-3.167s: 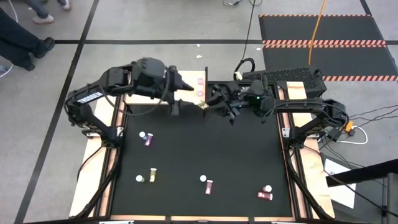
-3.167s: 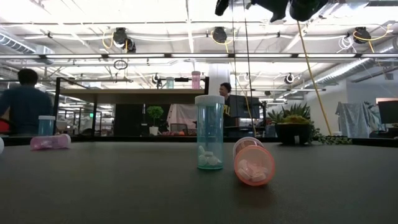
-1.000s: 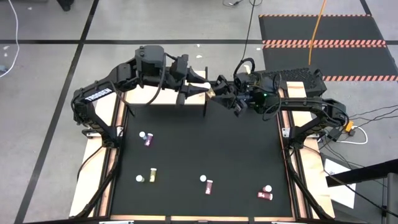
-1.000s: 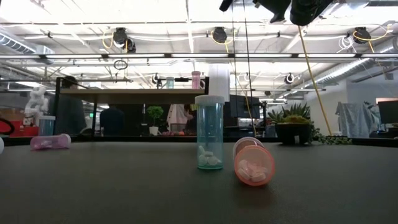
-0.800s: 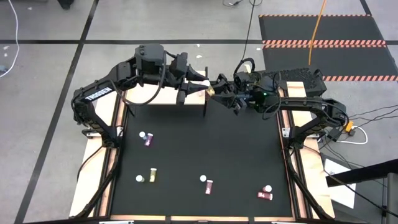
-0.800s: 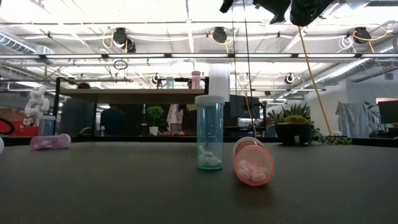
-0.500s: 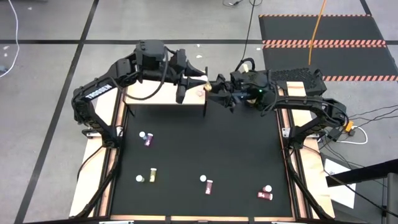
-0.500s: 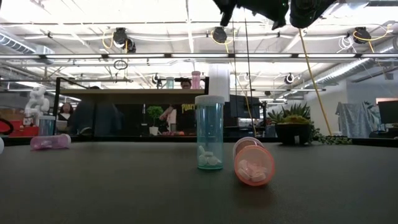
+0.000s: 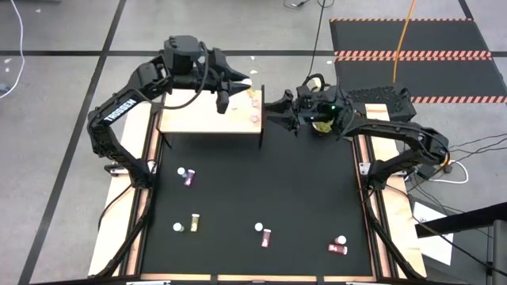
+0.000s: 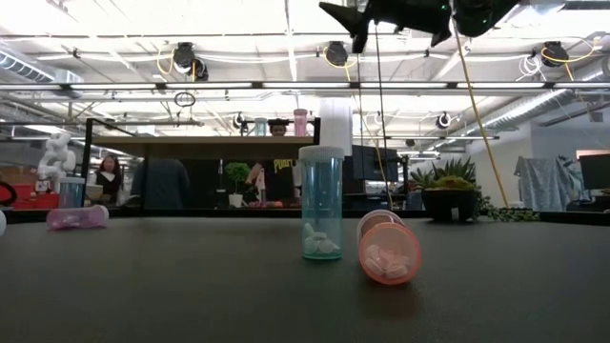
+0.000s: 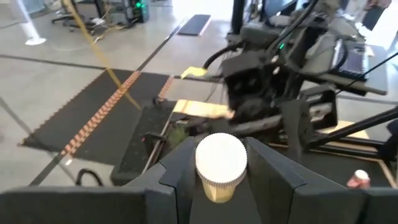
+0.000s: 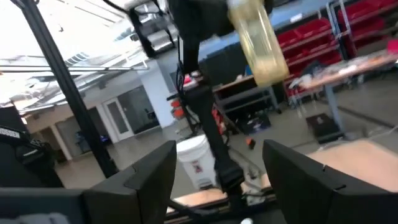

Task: Pick and place medicine bottles onto shelf by color
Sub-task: Put the top yellow pill bottle on the shelf

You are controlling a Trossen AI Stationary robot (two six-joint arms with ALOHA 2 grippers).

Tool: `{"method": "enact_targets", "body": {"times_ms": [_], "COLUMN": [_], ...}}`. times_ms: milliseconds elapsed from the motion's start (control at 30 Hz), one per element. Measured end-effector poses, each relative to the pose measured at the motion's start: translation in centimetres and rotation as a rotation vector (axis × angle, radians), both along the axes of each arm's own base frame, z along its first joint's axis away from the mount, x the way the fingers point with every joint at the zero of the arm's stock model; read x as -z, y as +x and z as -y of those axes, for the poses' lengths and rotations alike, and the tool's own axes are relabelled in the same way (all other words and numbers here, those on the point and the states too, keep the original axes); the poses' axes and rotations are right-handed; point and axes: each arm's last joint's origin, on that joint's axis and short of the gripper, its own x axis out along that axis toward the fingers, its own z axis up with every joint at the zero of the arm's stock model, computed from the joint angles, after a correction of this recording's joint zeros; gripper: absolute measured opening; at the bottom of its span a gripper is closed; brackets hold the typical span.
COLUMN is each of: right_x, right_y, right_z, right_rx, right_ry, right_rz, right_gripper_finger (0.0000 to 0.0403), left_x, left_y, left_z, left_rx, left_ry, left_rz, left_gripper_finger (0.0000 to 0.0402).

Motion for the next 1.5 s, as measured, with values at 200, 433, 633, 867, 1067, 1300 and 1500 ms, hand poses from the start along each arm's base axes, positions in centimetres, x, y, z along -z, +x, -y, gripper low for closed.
{"method": "enact_targets", "body": {"times_ms": [200,433,633,867,1067,1300,1500], "right_x": [-1.4,-2.0,-2.0,-1.9,-1.9,-1.9,-2.0], "right_y": [-1.9,-3.1,-3.3,-3.3,-3.3,-3.3,-3.5], "right_z": [0.0,-0.1,-0.2,-0.2,-0.2,-0.1,-0.1], "right_rx": [0.04,0.097,0.109,0.11,0.111,0.113,0.113], "right_ry": [-0.035,-0.044,-0.044,-0.04,-0.041,-0.039,-0.019], "right_rz": [-0.003,-0.033,-0.05,-0.059,-0.057,-0.057,-0.057], "right_gripper_finger": [0.0235,0.0235,0.0235,0.0235,0.0235,0.0235,0.0235], "left_x": [-0.1,1.1,3.7,6.2,7.2,9.2,11.4], "left_y": [-1.6,-2.1,-1.8,-2.6,-4.6,-6.0,-6.2], "left_z": [-1.2,-2.8,-4.3,-5.0,-5.1,-4.6,-4.6], "left_rx": [-0.068,-0.114,-0.15,-0.184,-0.245,-0.285,-0.316], "left_ry": [0.007,0.0,-0.049,-0.095,-0.112,-0.145,-0.173], "left_rz": [-0.03,-0.083,-0.16,-0.217,-0.168,-0.162,-0.21], "left_gripper_finger": [0.0129,0.0129,0.0129,0.0129,0.0129,0.0129,0.0129]}}
